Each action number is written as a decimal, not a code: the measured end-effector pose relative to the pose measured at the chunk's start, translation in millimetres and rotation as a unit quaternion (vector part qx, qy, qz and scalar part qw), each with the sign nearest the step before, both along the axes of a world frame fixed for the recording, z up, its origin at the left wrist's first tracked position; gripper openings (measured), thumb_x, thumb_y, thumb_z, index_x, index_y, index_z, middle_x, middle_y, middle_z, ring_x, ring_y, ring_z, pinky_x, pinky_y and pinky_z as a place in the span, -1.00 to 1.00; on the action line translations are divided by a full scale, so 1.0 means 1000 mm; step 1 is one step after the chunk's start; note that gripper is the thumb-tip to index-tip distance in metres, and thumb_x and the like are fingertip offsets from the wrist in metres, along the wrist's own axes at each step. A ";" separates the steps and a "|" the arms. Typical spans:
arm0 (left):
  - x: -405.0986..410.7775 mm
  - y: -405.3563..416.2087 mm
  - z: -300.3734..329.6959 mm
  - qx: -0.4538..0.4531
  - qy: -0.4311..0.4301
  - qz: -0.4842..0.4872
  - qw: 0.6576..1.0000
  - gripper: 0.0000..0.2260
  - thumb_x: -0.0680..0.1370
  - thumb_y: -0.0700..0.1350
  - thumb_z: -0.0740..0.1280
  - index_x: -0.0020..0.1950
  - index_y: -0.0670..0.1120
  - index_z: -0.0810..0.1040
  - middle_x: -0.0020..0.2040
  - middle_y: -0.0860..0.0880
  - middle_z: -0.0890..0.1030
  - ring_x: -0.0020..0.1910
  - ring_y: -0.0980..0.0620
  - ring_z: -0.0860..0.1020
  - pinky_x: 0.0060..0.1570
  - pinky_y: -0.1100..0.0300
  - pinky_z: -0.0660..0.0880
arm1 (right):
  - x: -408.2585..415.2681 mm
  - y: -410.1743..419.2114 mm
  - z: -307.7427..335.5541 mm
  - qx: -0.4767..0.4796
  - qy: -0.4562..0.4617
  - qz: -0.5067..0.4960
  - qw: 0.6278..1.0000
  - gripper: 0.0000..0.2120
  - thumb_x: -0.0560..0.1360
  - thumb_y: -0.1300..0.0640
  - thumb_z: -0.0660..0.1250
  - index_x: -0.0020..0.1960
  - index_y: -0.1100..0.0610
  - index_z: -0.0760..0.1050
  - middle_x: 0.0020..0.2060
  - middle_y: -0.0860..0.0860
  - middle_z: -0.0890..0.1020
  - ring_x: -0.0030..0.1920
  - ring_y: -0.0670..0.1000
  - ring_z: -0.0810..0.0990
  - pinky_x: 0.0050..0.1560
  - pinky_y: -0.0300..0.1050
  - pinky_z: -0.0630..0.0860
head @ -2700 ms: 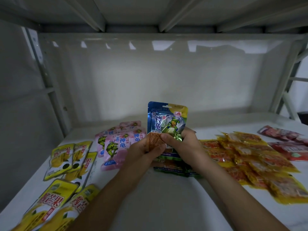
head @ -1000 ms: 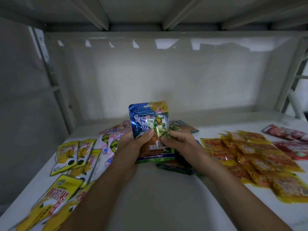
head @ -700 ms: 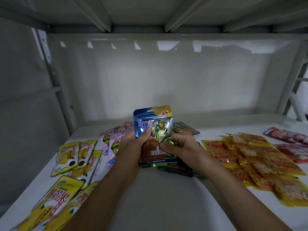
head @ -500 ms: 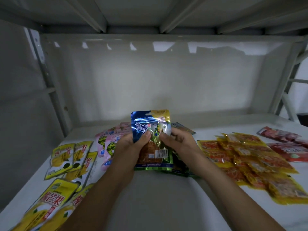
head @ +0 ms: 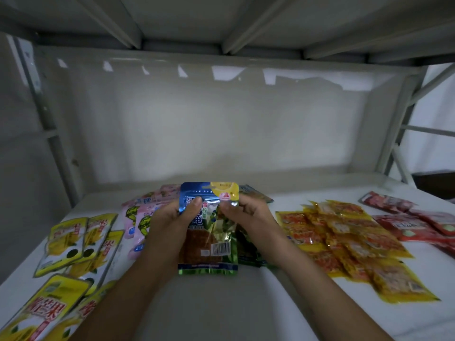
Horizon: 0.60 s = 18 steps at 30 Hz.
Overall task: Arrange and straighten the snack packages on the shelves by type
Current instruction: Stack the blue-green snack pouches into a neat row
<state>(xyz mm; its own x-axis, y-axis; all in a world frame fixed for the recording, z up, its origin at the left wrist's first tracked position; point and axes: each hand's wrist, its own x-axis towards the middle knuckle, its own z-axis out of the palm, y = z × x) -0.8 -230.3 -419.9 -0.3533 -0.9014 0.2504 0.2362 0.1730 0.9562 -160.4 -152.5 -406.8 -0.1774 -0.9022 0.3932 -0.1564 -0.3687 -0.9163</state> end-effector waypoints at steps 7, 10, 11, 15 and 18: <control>-0.006 0.010 0.001 0.005 0.010 -0.028 1.000 -0.84 0.63 -0.16 0.37 0.03 -0.09 0.76 0.02 -0.17 0.76 0.05 -0.21 0.73 0.15 -0.16 0.62 | -0.004 -0.002 -0.001 -0.005 0.019 -0.073 0.997 -0.81 0.60 0.14 0.44 -0.17 -0.03 0.71 -0.34 -0.08 0.68 -0.36 -0.08 0.56 -0.28 -0.20 0.47; -0.004 0.004 -0.003 -0.041 -0.028 -0.019 0.999 -0.87 0.64 -0.07 0.40 0.12 0.06 0.73 0.07 -0.06 0.75 0.13 -0.12 0.70 0.25 -0.24 0.56 | -0.005 -0.002 -0.001 0.048 0.012 -0.054 0.997 -0.70 0.61 0.20 0.43 -0.30 0.03 0.61 -0.54 -0.12 0.48 -0.55 -0.15 0.36 -0.45 -0.29 0.29; -0.004 0.002 -0.005 -0.045 -0.042 -0.013 0.998 -0.88 0.63 -0.06 0.42 0.09 0.09 0.74 0.06 -0.04 0.75 0.12 -0.12 0.70 0.26 -0.26 0.55 | -0.005 -0.002 -0.001 0.059 0.013 -0.056 0.997 -0.67 0.60 0.18 0.44 -0.33 0.03 0.59 -0.54 -0.09 0.47 -0.56 -0.14 0.35 -0.46 -0.27 0.28; -0.005 -0.002 -0.009 -0.030 -0.107 -0.015 0.994 -0.90 0.62 -0.10 0.44 -0.03 0.03 0.76 -0.07 -0.16 0.74 -0.02 -0.27 0.69 0.02 -0.10 0.59 | -0.011 -0.003 0.004 0.049 -0.015 -0.093 0.994 -0.84 0.57 0.19 0.45 -0.18 0.08 0.71 -0.28 0.07 0.69 -0.31 -0.02 0.65 -0.27 -0.21 0.55; -0.003 -0.001 -0.013 -0.103 -0.185 0.021 0.977 -0.92 0.60 -0.13 0.46 -0.09 -0.05 0.67 -0.20 -0.14 0.69 -0.22 -0.05 0.65 -0.22 0.14 0.48 | -0.028 -0.004 0.002 0.026 0.003 -0.215 0.976 -0.84 0.60 0.25 0.39 -0.11 0.12 0.70 -0.30 -0.03 0.71 -0.29 -0.12 0.66 -0.30 -0.34 0.50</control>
